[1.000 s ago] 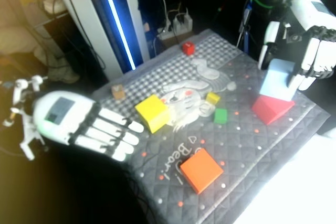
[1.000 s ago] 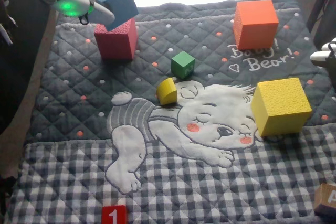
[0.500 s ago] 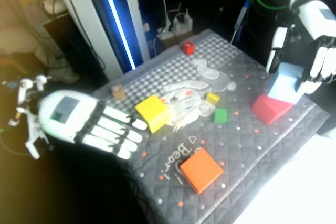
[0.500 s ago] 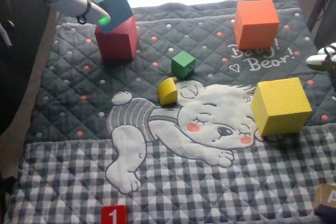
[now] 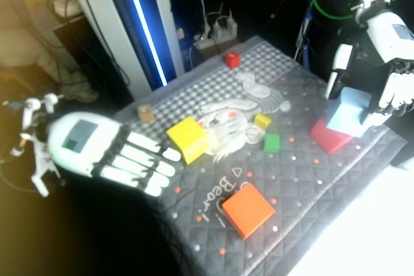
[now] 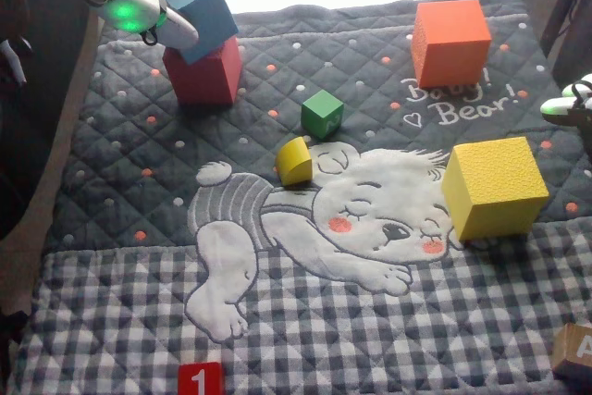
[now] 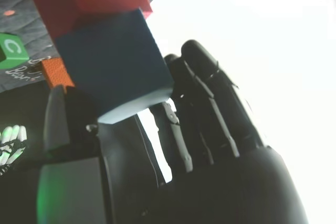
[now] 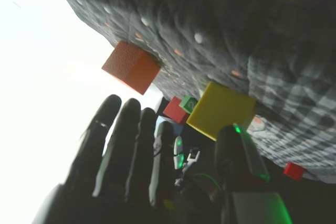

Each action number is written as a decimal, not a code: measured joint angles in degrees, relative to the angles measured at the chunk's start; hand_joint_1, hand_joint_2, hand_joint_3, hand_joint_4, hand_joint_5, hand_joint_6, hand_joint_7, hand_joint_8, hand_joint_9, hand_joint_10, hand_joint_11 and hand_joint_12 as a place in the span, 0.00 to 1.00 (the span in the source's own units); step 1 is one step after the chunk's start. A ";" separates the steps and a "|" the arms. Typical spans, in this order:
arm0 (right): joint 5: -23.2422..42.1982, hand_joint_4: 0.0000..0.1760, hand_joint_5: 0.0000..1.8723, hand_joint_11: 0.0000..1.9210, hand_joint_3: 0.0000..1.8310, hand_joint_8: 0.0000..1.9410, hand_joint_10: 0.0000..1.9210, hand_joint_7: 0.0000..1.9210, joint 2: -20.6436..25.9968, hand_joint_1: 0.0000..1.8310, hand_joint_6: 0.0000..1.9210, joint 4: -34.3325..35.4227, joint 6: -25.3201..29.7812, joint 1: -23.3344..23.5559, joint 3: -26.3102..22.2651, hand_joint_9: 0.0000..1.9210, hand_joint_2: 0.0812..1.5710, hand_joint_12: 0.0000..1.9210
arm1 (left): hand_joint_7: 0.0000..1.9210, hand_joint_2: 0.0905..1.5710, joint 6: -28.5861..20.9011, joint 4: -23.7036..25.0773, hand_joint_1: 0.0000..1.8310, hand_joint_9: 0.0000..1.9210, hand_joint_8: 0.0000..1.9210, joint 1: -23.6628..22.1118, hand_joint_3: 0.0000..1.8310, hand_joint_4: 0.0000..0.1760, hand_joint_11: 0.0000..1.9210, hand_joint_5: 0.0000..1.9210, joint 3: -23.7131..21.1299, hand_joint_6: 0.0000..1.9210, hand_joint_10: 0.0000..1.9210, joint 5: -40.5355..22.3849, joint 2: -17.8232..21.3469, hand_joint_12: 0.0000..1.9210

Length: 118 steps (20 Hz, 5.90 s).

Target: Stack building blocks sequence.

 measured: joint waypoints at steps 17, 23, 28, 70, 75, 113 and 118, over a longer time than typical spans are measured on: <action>0.02 0.33 0.21 0.12 0.00 0.00 0.00 0.22 -0.11 0.50 0.00 0.02 0.00 0.00 0.00 0.22 0.74 0.33 | 0.40 0.61 0.02 -0.11 0.51 0.42 0.00 -0.04 0.00 0.04 0.21 0.37 0.22 0.00 0.04 0.70 -0.42 0.65; 0.15 0.23 0.22 0.12 0.00 0.00 0.00 0.22 -0.13 0.52 0.00 0.02 0.02 0.24 0.00 0.23 0.74 0.36 | 0.34 0.61 0.00 -0.09 0.47 0.36 0.00 -0.04 0.00 0.27 0.11 0.29 -0.13 0.00 0.00 0.61 -0.48 0.67; 0.17 0.22 0.21 0.08 0.00 0.00 0.00 0.23 -0.11 0.50 0.00 0.04 0.04 0.24 0.00 0.24 0.75 0.45 | 0.36 0.61 0.02 -0.09 0.48 0.36 0.00 0.02 0.00 0.27 0.11 0.29 -0.13 0.00 0.00 0.52 -0.48 0.66; -7.34 0.00 0.45 0.50 0.00 0.66 0.89 0.49 -10.97 0.61 0.60 -11.39 6.93 13.46 6.34 0.49 0.74 0.99 | 0.00 0.57 -4.20 -9.84 0.37 0.00 0.00 34.64 0.00 0.83 0.00 0.04 -32.20 0.00 0.00 -47.01 18.86 0.00; -5.92 0.00 0.48 0.56 0.00 0.51 0.76 0.57 -11.15 0.62 0.57 -12.07 6.51 20.72 8.02 0.61 0.72 0.92 | 0.00 0.58 -4.70 -10.05 0.35 0.00 0.00 34.64 0.00 0.74 0.01 0.04 -31.82 0.00 0.00 -46.88 18.18 0.01; -22.23 0.00 0.49 0.58 0.00 0.54 0.66 0.63 -25.97 0.62 0.56 1.09 -1.11 36.65 27.87 0.64 0.72 0.80 | 0.00 0.58 -6.86 -8.22 0.38 0.00 0.00 34.47 0.00 0.79 0.00 0.06 -30.60 0.00 0.00 -45.59 16.90 0.00; -21.86 0.00 0.49 0.49 0.00 0.43 0.53 0.57 -25.97 0.61 0.56 1.38 -0.90 35.65 27.87 0.58 0.71 0.71 | 0.00 0.58 -6.97 -8.22 0.38 0.00 0.00 34.47 0.00 0.71 0.00 0.06 -30.60 0.00 0.00 -45.62 16.90 0.00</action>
